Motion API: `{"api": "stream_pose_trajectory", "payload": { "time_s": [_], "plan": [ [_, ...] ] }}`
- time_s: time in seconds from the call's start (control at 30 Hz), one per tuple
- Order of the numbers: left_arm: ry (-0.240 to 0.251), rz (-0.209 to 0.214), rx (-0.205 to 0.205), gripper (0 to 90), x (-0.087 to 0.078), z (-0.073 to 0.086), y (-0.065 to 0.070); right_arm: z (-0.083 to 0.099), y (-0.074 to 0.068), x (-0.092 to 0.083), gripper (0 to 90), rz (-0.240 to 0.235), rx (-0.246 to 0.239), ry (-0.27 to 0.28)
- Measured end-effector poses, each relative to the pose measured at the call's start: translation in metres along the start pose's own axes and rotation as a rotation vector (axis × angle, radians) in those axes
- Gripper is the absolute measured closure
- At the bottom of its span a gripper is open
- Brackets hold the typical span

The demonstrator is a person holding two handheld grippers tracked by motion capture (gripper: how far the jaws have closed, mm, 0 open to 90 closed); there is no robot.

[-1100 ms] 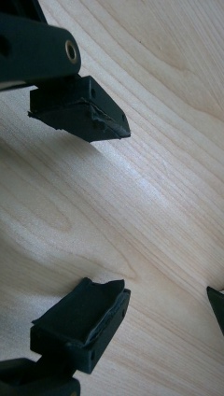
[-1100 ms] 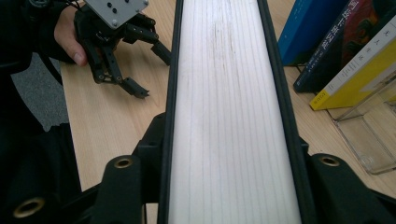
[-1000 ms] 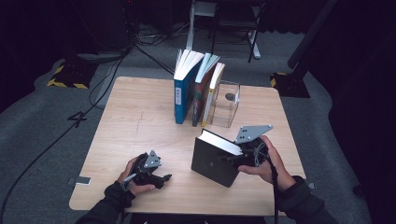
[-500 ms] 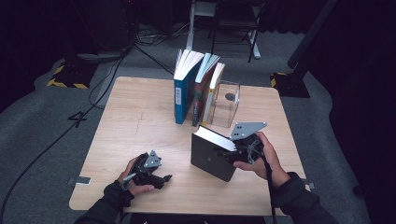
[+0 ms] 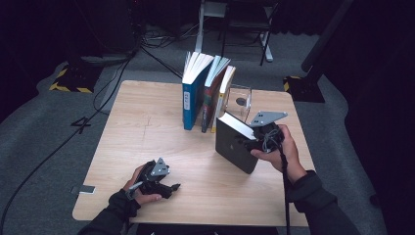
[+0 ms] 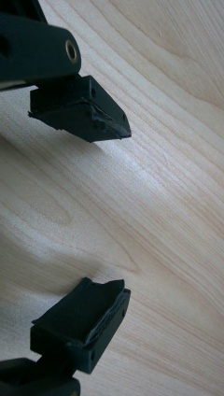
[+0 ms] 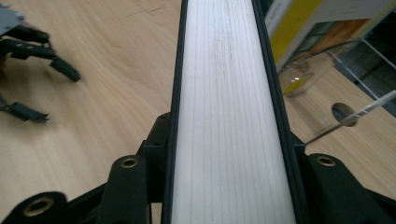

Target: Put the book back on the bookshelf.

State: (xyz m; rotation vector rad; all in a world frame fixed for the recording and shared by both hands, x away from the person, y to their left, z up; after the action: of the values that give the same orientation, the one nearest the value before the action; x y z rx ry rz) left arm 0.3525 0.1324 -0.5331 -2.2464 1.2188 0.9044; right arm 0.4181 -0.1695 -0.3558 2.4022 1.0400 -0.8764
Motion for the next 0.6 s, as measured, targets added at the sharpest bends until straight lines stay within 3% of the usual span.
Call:
{"api": "stream_pose_trajectory", "payload": {
  "time_s": [0.1, 0.23, 0.37, 0.6],
  "plan": [
    [0.0, 0.002, 0.003, 20.5, 0.0, 0.0, 0.0, -0.002, 0.014, 0.002, 53.1, 0.044, 0.06, 0.014],
    [0.0, 0.002, 0.004, 20.5, 0.0, 0.0, 0.0, -0.002, 0.023, 0.005, 53.1, 0.079, 0.102, 0.025],
    [0.001, 0.003, 0.004, 20.5, 0.0, 0.0, 0.0, -0.003, 0.031, 0.008, 53.2, 0.127, 0.137, 0.022],
    [0.001, 0.006, 0.005, 20.5, 0.001, 0.0, 0.0, -0.007, 0.04, 0.012, 53.2, 0.162, 0.186, 0.026]
  ]
}}
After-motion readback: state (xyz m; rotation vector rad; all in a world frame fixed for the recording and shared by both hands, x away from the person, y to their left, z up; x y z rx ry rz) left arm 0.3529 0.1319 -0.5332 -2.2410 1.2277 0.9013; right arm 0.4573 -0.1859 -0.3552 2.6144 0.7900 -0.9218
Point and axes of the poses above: each handheld gripper's, and its own axes: x roughly forward along the jaws, z roughly out of its underside, y roughly to its right, the point moved 4 cm from there along x, roughly forward along the jaws, and after that the axes turned 6 degrees about x, right-handed, at the moved point
